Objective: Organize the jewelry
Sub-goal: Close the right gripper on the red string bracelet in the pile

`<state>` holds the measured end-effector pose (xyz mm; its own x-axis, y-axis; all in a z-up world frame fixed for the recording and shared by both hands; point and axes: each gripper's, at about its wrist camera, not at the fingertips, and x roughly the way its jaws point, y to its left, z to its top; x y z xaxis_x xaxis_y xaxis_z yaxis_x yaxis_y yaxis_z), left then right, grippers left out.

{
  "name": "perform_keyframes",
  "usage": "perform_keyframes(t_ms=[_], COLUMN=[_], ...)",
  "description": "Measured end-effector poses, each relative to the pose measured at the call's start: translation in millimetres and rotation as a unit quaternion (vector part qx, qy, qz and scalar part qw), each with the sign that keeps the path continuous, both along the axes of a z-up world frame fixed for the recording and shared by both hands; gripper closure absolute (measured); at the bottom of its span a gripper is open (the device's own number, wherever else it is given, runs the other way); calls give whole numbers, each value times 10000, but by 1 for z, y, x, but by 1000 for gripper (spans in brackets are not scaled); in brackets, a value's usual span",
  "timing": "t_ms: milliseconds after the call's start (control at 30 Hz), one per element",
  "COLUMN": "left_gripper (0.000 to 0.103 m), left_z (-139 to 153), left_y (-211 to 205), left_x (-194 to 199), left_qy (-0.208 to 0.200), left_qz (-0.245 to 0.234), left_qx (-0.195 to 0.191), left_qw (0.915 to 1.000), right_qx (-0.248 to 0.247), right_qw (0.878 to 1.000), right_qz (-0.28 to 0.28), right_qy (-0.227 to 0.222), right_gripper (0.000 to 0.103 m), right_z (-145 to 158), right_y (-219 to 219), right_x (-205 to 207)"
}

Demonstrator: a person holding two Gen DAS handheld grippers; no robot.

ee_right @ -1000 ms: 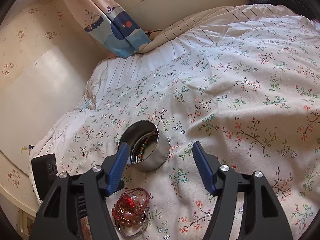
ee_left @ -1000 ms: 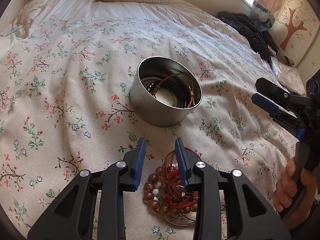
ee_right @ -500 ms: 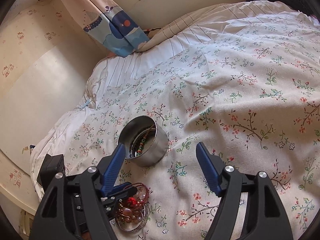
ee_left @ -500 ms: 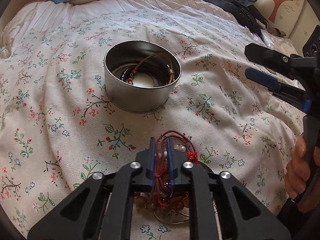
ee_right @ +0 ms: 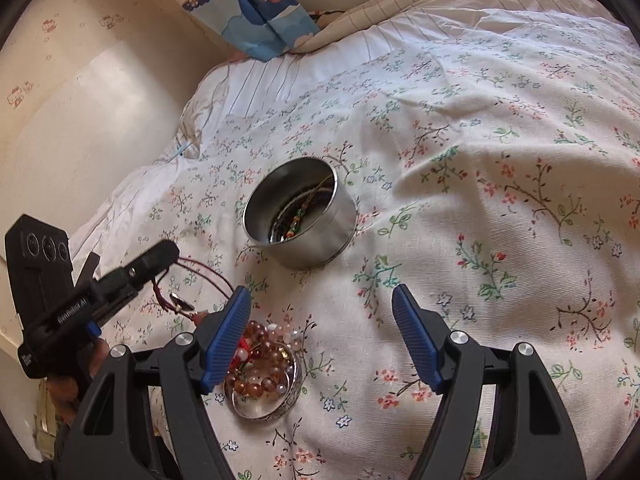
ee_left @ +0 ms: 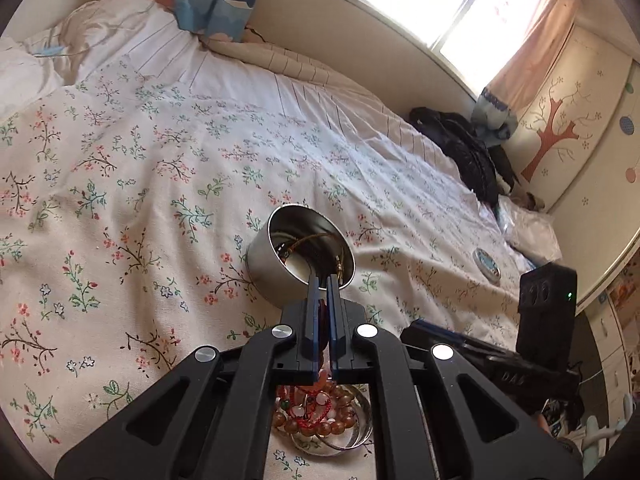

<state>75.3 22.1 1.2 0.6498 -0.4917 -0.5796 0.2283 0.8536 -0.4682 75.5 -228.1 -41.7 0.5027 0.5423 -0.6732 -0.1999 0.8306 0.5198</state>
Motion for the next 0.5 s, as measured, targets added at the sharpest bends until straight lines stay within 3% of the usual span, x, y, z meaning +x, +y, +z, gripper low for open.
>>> perform_keyframes(t_ms=[200, 500], left_gripper=[99, 99], left_z=[8, 8], left_y=[16, 27], left_x=[-6, -4], left_qy=[-221, -265], left_qz=[235, 446], left_qx=[-349, -334], left_qw=[9989, 9981], right_qx=[-234, -684], right_qw=[9966, 9869], right_qz=[779, 1427], right_qy=[-114, -315], right_gripper=[32, 33], right_z=[0, -1], right_y=[37, 93], right_x=[-7, -3])
